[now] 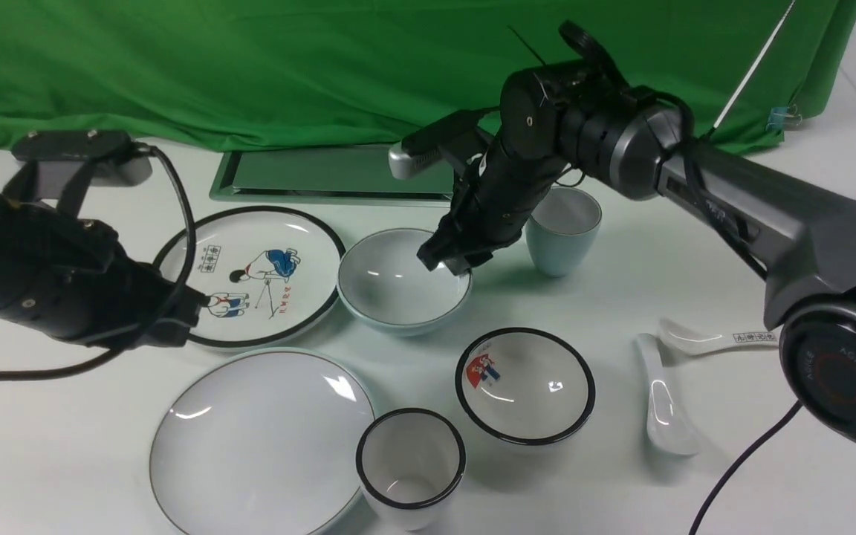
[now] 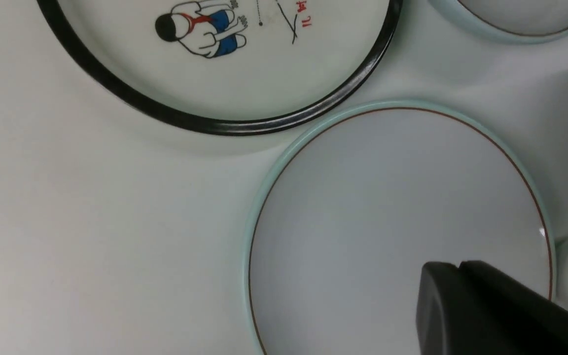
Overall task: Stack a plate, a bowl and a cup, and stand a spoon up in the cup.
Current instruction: Use the right arm to grab a blue rice bowl, then use the right arm to put the blue rice bowl into the blue large plate in the middle, then use the right arm to grab a blue teacup, then use the right arm to put the blue teacup into the blue rice bowl in the middle, then use the right arm to grab a blue soup spoon, then use the right arm to put the blue soup spoon into the blue teacup in the middle
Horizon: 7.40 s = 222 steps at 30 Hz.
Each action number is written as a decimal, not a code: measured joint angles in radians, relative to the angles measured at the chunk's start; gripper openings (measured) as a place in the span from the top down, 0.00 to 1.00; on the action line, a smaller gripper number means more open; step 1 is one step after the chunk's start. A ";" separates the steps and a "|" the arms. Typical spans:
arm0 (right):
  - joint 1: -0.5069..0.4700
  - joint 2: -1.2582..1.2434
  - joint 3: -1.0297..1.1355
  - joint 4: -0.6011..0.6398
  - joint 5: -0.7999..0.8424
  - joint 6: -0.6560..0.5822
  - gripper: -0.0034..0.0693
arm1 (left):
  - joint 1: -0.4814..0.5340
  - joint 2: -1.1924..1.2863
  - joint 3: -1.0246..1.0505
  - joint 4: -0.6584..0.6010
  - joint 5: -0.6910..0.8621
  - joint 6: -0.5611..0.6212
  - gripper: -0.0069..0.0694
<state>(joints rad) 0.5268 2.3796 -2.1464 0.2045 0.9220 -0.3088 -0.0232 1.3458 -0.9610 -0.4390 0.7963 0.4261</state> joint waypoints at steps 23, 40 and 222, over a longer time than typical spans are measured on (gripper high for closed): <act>0.160 -0.122 0.035 0.234 0.201 -0.211 0.85 | 0.001 -0.128 0.000 0.078 -0.010 -0.001 0.95; 0.200 -0.039 0.053 0.291 0.050 -0.211 0.85 | 0.001 -0.146 0.000 0.078 -0.009 -0.008 0.95; 0.489 -0.450 0.938 -0.183 -1.543 0.244 0.72 | 0.001 -0.891 0.100 0.508 0.245 -0.380 0.95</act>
<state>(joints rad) 1.0155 1.9295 -1.2080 0.0217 -0.6210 -0.0647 -0.0220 0.4547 -0.8612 0.0690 1.0410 0.0460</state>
